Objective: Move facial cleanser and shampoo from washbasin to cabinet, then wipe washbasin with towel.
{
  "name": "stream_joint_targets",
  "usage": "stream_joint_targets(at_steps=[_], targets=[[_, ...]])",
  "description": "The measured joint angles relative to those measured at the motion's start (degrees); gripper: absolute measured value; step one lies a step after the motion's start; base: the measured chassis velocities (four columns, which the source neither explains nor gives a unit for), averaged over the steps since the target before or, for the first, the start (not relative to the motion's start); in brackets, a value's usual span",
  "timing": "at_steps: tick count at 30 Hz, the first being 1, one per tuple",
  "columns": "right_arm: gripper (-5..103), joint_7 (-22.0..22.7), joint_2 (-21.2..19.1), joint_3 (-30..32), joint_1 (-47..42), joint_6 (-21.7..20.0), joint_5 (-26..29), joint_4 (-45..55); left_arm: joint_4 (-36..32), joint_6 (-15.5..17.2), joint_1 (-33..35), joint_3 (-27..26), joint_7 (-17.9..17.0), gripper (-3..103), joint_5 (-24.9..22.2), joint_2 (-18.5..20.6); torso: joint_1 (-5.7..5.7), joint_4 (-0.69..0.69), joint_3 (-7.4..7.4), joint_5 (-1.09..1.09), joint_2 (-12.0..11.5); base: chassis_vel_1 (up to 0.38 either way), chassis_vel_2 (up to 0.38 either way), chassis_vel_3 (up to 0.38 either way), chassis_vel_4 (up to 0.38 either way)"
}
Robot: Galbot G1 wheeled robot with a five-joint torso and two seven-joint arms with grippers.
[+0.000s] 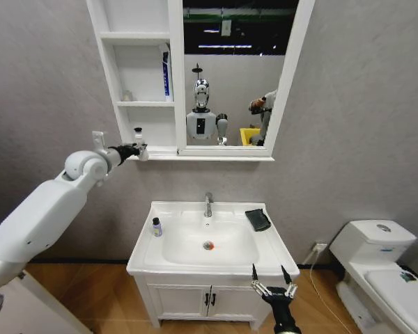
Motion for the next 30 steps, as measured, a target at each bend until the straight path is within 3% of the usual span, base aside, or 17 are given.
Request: stream_joint_targets(at_steps=[6,13,23,30], targets=[[100,0.00,0.05,0.00,-0.12,0.31,0.09,-0.35,5.47,-0.26,-3.64,2.24,-1.24,29,1.25,-4.86,0.00,-0.03,0.00,0.00,0.00,0.000,0.000,0.000,0.000],[100,0.01,-0.31,0.51,-0.45,0.55,0.37,-0.36,15.83,-2.22,-6.05,2.67,-1.60,29,6.06,-9.83,0.00,-0.01,0.00,0.00,0.00,0.000,0.000,0.000,0.000],[100,0.02,-0.26,0.71,-0.48,0.65,0.48,-0.35,22.23,-4.52,-7.36,1.40,0.56,29,10.03,-12.36,0.00,-0.01,0.00,-0.01,0.00,0.000,0.000,0.000,0.000],[100,0.03,-0.28,0.82,-0.42,0.72,0.50,-0.46,22.77,-5.16,-6.96,0.72,1.21,29,12.10,-12.97,-0.01,-0.02,-0.01,0.00,0.01,0.000,0.000,0.000,0.000]])
